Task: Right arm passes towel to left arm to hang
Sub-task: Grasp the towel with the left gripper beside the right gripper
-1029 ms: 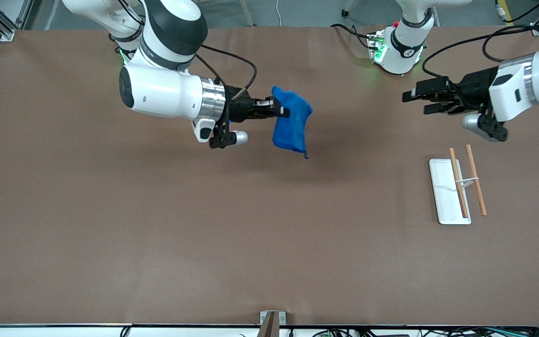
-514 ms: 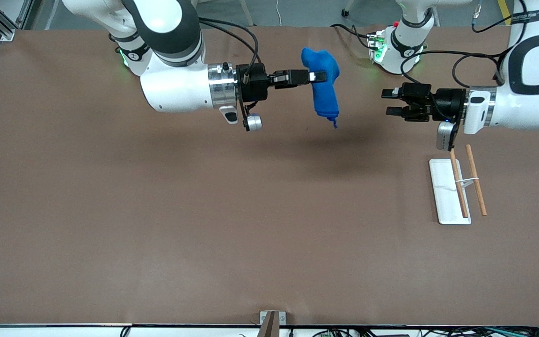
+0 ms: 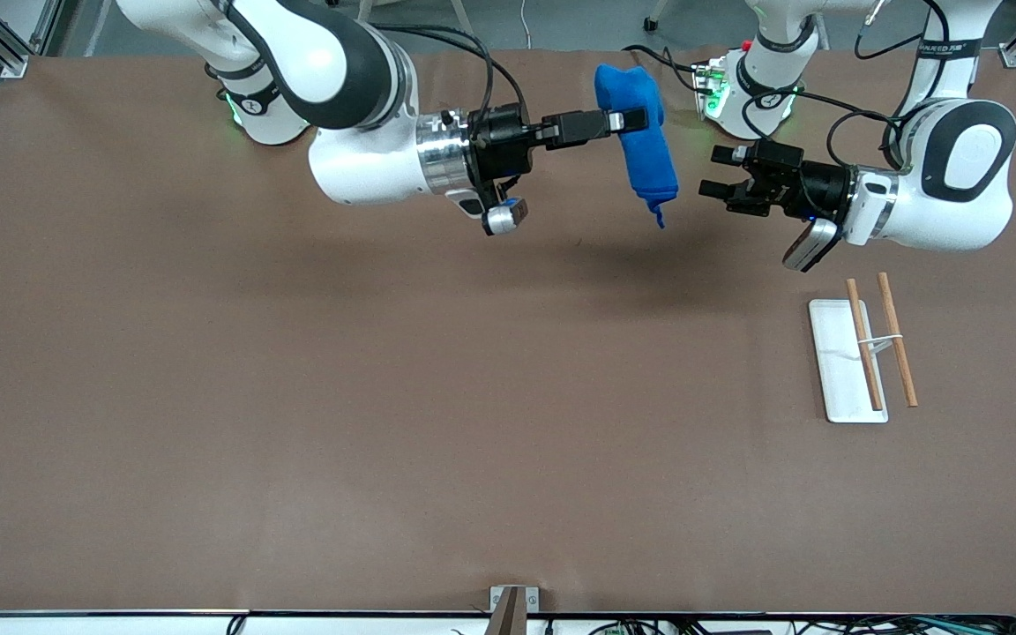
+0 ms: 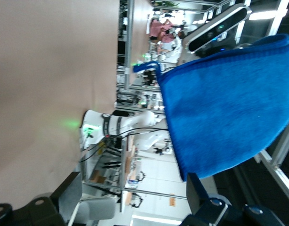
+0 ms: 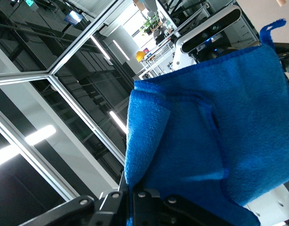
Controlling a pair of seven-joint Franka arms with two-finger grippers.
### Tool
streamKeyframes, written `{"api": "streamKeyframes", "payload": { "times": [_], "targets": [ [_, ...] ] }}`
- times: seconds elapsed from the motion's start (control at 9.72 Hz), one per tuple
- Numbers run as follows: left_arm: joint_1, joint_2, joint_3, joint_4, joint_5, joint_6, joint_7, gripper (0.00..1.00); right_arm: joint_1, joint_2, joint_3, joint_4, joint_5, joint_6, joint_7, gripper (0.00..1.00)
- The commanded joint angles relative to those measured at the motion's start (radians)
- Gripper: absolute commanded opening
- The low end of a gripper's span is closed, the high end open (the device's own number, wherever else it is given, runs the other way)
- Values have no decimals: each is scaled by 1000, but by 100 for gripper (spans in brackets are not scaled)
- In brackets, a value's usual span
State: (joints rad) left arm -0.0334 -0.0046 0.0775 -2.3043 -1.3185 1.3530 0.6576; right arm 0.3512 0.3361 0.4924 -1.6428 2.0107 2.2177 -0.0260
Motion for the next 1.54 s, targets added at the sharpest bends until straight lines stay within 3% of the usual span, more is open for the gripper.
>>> {"api": "streamKeyframes", "payload": {
  "times": [0.0,0.41,1.23,1.34,1.44],
  "targets": [
    [1,-43,2,-134,-91,-14,119,96,15,35,5,29,89,2,-47,1],
    [-10,-69,1,-289,-328,-83,253,92,60,113,5,103,146,5,-117,1],
    [-34,-43,-101,-356,-580,-109,355,86,81,113,5,100,145,13,-124,1],
    [-31,-41,-101,-360,-593,-133,356,79,81,113,5,98,146,16,-139,1],
    [-25,-41,-99,-360,-596,-138,356,63,83,113,5,98,146,19,-141,1]
  ]
}}
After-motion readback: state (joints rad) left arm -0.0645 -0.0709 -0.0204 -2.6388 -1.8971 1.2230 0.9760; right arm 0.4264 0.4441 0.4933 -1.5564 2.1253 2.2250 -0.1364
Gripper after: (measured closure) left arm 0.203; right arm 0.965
